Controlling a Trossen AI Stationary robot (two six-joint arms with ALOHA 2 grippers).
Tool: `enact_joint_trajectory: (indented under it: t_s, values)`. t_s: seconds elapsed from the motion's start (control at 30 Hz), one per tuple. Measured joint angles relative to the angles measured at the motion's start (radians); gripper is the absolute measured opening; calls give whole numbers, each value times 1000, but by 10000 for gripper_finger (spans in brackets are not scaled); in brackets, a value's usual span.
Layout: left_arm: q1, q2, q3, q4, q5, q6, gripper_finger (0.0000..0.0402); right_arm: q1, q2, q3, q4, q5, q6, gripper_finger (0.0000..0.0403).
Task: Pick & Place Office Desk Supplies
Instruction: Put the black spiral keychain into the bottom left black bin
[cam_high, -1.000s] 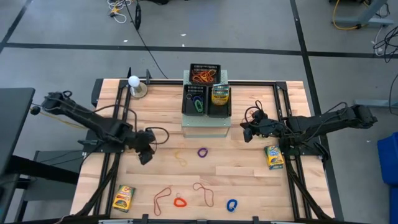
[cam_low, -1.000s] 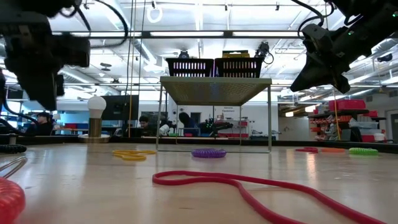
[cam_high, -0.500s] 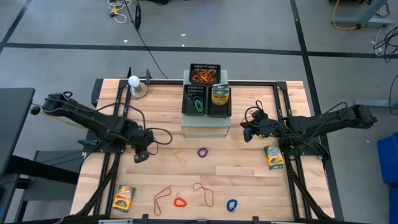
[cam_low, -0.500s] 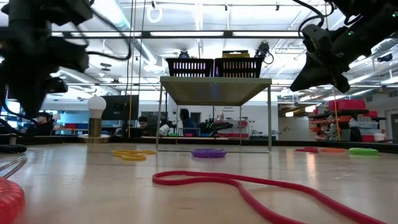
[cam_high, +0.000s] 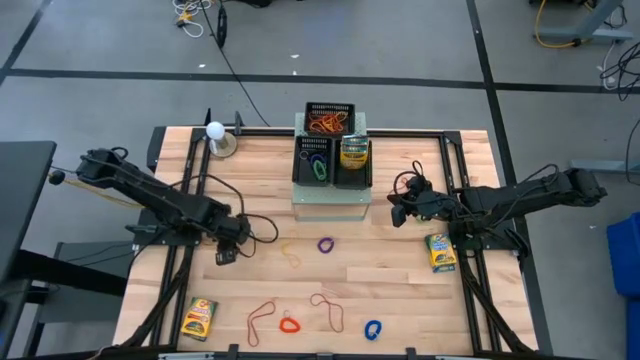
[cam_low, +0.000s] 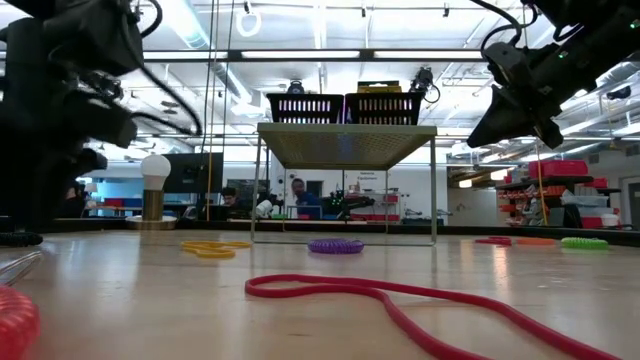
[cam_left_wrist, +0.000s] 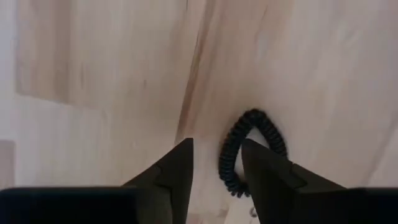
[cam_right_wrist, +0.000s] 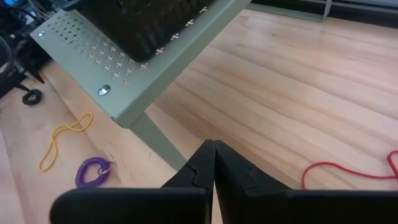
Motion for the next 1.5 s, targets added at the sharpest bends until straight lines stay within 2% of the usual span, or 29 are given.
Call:
enact_joint_trajectory:
  t_s: [0.3, 0.4, 0.6, 0.73, 0.87, 1.03, 1.13, 1.2, 1.3, 1.5]
  values:
    - [-59, 134, 5, 38, 10, 4, 130, 0, 0, 0, -1, 6, -24, 11]
    - [-62, 141, 5, 39, 6, -20, 109, 0, 0, 0, -1, 7, -25, 11]
    - [-59, 68, 64, 1, -37, -131, 17, 0, 0, 0, -1, 17, -24, 11]
    - [-60, -14, 162, -66, -96, -197, 17, 0, 0, 0, -1, 17, -17, 11]
    - [-42, -85, 305, -124, -217, -232, 16, 0, 0, 0, 0, 17, -16, 11]
    - [84, -93, 499, -126, -346, -297, 15, 0, 0, 0, 1, 16, -15, 11]
    - [184, -53, 606, -126, -423, -369, 15, 0, 0, 0, 1, 16, -14, 11]
    - [241, -19, 665, -103, -460, -354, 15, 0, 0, 0, 1, 16, -12, 11]
    - [340, 45, 735, -28, -436, -267, 15, 0, 0, 0, 1, 16, -12, 11]
    - [510, 196, 841, 6, -240, -166, 15, 0, 0, 0, 2, 16, -12, 11]
